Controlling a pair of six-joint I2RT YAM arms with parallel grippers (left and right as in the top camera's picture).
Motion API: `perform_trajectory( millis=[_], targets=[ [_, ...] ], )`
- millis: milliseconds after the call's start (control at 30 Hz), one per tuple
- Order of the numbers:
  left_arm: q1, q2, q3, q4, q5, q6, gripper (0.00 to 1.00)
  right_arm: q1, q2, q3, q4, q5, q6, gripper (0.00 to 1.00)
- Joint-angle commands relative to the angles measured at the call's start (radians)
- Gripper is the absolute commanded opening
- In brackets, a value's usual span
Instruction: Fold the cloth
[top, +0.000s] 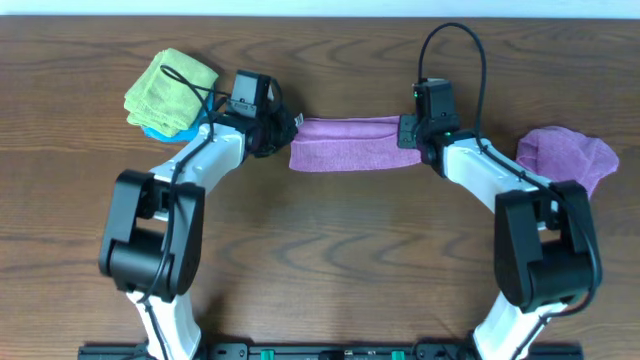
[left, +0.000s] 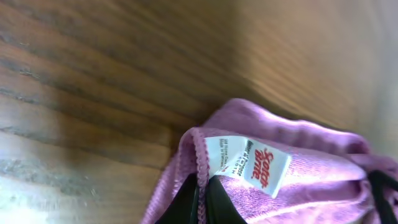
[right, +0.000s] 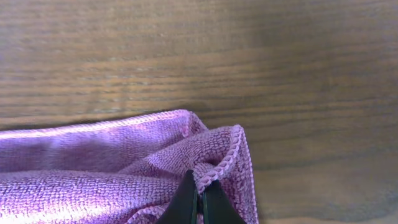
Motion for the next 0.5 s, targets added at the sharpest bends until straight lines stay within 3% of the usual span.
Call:
perform_trajectory(
  millis=[0, 267, 333, 400, 467],
  targets=[
    [0.007, 0.039, 0.002, 0.016, -0.032, -0.019, 0.06, -0.003, 0.02, 0.0, 0.018, 0.059, -0.043, 0.02],
    [0.008, 0.047, 0.002, 0.056, -0.038, -0.019, 0.06, -0.003, 0.056, 0.0, 0.059, 0.08, -0.043, 0.03],
    [0.008, 0.047, 0.002, 0.056, -0.038, -0.019, 0.06, -0.003, 0.056, 0.0, 0.059, 0.08, -0.043, 0.22],
    [0.008, 0.046, 0.002, 0.054, -0.032, -0.018, 0.14, -0.003, 0.048, 0.001, 0.056, 0.08, -0.043, 0.45],
    [0.008, 0.039, 0.006, 0.041, -0.03, -0.013, 0.22, -0.003, 0.026, 0.002, 0.032, 0.07, -0.042, 0.57]
  ],
)
